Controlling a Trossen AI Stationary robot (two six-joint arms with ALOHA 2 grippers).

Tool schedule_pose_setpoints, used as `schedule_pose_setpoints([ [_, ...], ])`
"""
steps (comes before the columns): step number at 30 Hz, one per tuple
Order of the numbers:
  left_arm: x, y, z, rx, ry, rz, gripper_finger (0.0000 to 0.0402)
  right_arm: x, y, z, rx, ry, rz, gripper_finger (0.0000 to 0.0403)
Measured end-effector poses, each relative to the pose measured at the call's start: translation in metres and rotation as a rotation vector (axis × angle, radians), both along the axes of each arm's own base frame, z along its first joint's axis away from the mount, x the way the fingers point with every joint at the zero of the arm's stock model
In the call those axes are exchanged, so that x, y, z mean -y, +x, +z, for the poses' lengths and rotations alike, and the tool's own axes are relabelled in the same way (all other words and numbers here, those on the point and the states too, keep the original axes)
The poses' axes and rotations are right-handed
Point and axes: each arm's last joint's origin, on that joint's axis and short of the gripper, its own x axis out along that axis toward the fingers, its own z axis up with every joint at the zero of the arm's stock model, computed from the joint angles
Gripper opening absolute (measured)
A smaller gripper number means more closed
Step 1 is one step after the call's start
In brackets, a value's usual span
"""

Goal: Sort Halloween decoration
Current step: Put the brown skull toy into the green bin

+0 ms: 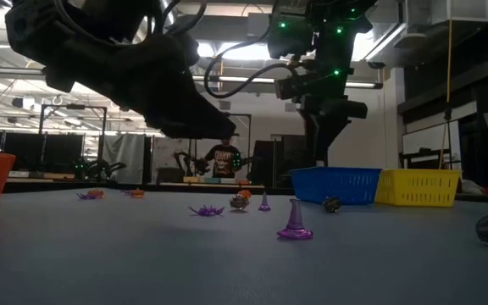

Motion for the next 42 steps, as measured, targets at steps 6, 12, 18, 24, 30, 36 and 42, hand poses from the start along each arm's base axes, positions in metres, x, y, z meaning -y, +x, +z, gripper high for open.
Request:
schedule_pose_setpoints([
  [6, 0.000, 0.001, 0.001, 0.014, -0.008, 0.003, 0.0191, 0.000, 0.000, 0.000, 0.001, 0.000, 0.000, 0.0177],
  [12, 0.003, 0.001, 0.004, 0.039, -0.017, -0.003, 0.0192, 0.000, 0.000, 0.000, 0.001, 0.000, 0.000, 0.0177],
  [18, 0.012, 0.024, -0.003, 0.061, -0.018, -0.022, 0.0192, 0.000, 0.001, 0.001, 0.015, -0.002, 0.000, 0.0177],
  [24, 0.020, 0.047, -0.021, -0.037, 0.054, -0.086, 0.0192, 0.000, 0.002, 0.001, 0.027, 0.023, 0.007, 0.0177],
  [30, 0.019, 0.046, -0.028, -0.136, 0.055, -0.063, 0.0192, -0.001, 0.003, 0.000, 0.031, 0.049, 0.013, 0.0177],
  [36, 0.016, 0.040, -0.037, -0.243, 0.044, -0.003, 0.0192, -0.001, 0.003, 0.001, 0.041, 0.053, 0.015, 0.0177],
  [42, 0.012, 0.040, -0.038, -0.246, 0.038, 0.022, 0.0192, -0.001, 0.005, 0.001, 0.054, 0.053, 0.015, 0.0177],
])
